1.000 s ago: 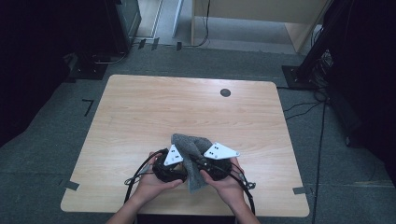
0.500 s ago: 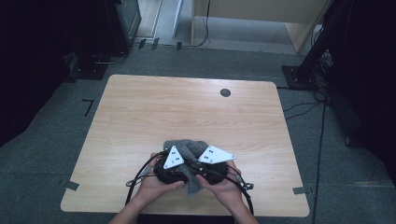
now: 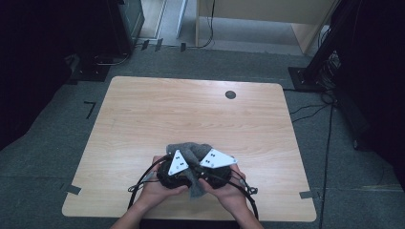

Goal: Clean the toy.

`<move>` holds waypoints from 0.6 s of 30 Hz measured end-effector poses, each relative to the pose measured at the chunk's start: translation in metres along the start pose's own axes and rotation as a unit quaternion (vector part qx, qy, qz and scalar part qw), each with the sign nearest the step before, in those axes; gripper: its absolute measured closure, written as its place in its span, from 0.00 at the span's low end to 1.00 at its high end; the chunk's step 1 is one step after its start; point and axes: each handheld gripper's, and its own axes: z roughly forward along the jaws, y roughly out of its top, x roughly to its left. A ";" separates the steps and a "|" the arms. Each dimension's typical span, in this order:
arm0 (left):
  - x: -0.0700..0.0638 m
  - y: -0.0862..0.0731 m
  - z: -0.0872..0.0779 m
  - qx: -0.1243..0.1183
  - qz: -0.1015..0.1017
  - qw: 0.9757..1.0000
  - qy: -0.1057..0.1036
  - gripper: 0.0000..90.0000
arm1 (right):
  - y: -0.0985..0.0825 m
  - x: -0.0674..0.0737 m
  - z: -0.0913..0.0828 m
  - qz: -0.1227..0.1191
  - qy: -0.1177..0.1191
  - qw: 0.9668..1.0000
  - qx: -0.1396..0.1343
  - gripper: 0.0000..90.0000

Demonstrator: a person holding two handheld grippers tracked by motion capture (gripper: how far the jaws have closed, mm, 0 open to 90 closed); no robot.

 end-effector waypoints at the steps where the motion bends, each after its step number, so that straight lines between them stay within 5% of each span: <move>1: 0.001 0.000 -0.001 -0.002 -0.001 1.000 0.002 0.38 | -0.002 -0.007 -0.003 0.017 -0.015 1.000 -0.006 0.84; 3: 0.004 0.000 -0.002 -0.003 -0.011 1.000 0.005 0.38 | -0.005 -0.020 -0.009 0.048 -0.039 0.998 -0.006 0.85; 5: 0.006 0.000 -0.003 -0.008 -0.020 1.000 0.003 0.38 | -0.006 -0.020 -0.013 0.055 -0.028 0.998 -0.009 0.85; 9: 0.001 -0.001 0.000 -0.001 -0.007 1.000 -0.001 0.38 | -0.001 0.002 -0.005 0.007 0.022 1.000 -0.004 0.84; 11: -0.001 -0.001 0.001 0.004 0.000 1.000 0.001 0.38 | -0.001 0.007 0.000 -0.006 0.017 1.000 -0.001 0.84; 16: 0.004 -0.002 -0.002 -0.003 -0.009 1.000 -0.003 0.38 | -0.008 -0.019 -0.007 0.036 -0.028 0.999 -0.009 0.85; 18: 0.006 -0.003 -0.003 -0.017 -0.022 1.000 -0.010 0.38 | -0.009 -0.022 -0.011 0.047 -0.017 0.999 -0.021 0.85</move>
